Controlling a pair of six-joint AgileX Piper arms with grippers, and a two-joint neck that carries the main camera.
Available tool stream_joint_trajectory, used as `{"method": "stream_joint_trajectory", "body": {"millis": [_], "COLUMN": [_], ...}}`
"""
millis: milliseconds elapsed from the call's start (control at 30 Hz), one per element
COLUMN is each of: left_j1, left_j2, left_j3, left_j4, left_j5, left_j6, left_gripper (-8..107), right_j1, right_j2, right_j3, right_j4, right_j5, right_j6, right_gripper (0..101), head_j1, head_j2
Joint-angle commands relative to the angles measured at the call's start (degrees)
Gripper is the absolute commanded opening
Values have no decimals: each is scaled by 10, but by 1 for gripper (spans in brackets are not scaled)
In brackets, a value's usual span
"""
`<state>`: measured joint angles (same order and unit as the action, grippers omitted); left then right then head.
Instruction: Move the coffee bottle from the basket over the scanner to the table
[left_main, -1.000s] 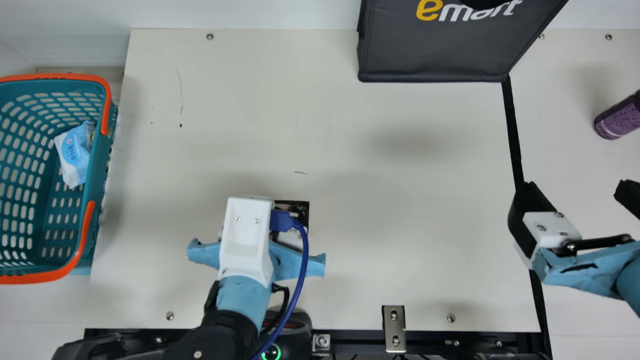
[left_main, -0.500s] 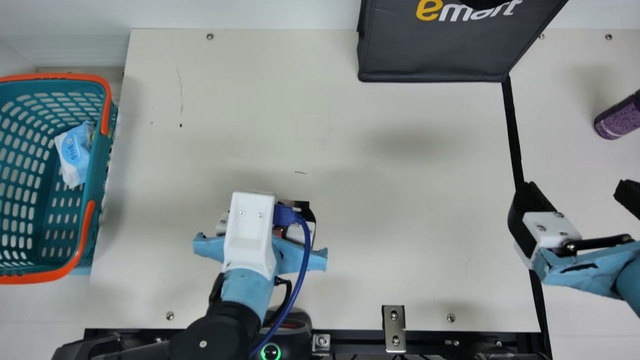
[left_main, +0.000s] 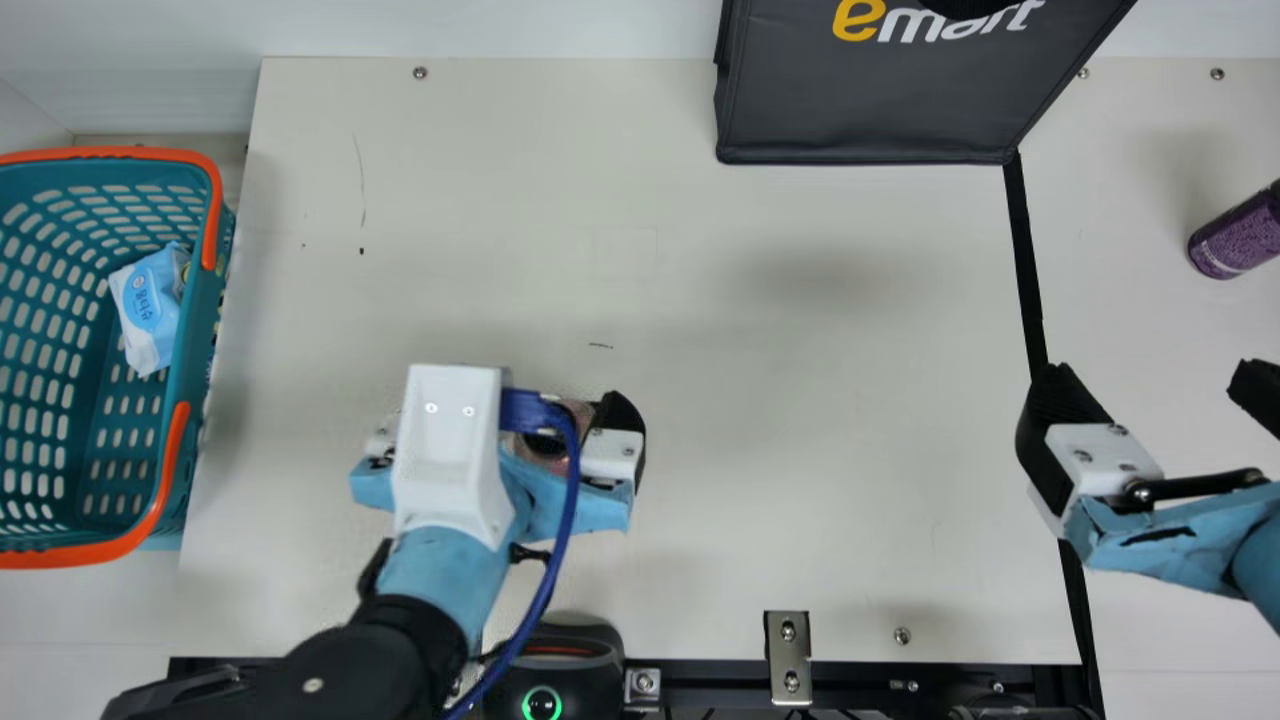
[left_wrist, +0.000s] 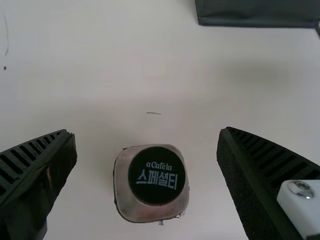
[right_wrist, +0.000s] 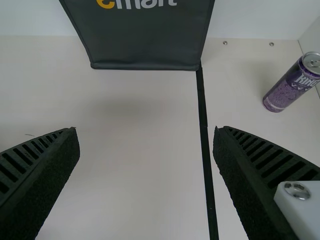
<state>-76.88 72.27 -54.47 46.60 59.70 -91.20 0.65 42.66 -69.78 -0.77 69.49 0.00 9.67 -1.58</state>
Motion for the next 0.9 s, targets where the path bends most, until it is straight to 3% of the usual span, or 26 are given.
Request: {"method": "stream_joint_trajectory", "body": {"millis": [0, 367, 867], "left_j1": [5, 67, 153], "left_j2": [-28, -133, -171], "left_j3": [-4, -39, -79], "left_j4": [-19, -147, -255], "left_j5": [2, 26, 82], "left_j6": [31, 198, 364], "left_gripper": [90, 90, 90], "right_j1": [0, 0, 0], "right_j2": [0, 0, 0], "right_j3": [0, 0, 0], "right_j4": [0, 0, 0], "right_j5": [0, 0, 0], "right_j6": [0, 0, 0], "right_gripper": [95, 95, 95], "head_j1": [-17, -17, -17], "head_j2": [0, 0, 0]}}
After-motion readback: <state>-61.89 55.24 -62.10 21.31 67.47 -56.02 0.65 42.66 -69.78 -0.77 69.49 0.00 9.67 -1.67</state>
